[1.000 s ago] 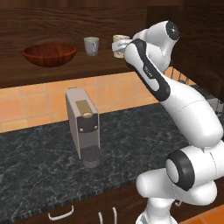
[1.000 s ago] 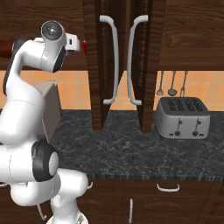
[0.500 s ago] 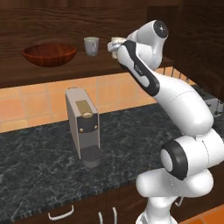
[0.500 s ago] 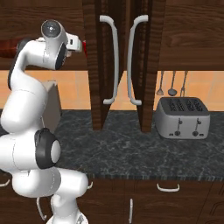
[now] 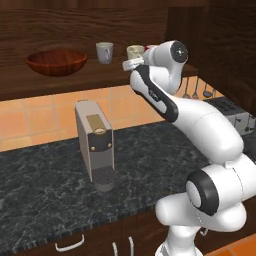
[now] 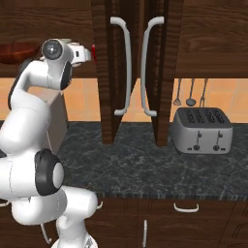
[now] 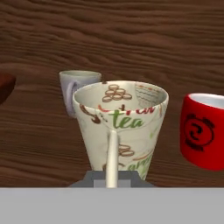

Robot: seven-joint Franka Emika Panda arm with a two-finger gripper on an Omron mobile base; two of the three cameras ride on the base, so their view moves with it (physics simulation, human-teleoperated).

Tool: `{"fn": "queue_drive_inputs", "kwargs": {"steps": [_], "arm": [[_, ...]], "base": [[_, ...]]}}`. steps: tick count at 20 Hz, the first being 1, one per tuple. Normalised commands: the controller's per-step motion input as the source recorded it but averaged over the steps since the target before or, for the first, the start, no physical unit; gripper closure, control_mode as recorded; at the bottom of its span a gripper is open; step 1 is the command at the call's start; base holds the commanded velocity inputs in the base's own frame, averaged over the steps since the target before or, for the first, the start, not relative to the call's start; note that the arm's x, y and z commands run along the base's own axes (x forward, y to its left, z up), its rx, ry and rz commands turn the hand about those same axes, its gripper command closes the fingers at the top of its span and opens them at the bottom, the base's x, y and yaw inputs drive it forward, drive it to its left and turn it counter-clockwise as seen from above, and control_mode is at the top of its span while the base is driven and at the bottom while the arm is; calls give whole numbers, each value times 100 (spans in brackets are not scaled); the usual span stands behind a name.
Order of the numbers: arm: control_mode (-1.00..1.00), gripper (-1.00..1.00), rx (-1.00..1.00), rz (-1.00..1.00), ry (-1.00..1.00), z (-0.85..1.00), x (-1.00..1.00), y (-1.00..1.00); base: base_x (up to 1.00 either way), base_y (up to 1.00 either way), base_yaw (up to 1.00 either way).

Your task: Gather all objects into one cabinet and sort the glasses and bowls to opposite sides.

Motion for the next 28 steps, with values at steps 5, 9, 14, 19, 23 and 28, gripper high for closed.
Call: {"fn": "queue_drive_inputs", "kwargs": {"steps": [5,9,14,19,23,28], "arm": [[-100,100,2,0,0,-8,41,-1],[-100,100,11,-4,4,0,68,0],[-100,-100,2,-3,6,0,31,0],[-100,-100,5,-4,0,29,1,0],[-100,-100,4,-3,-8,60,-10,0],[-100,-100,0,-1,-20,21,-90,0]], "base": [[0,0,0],[0,0,0],[0,0,0],[0,0,0],[0,0,0],[0,0,0]]}}
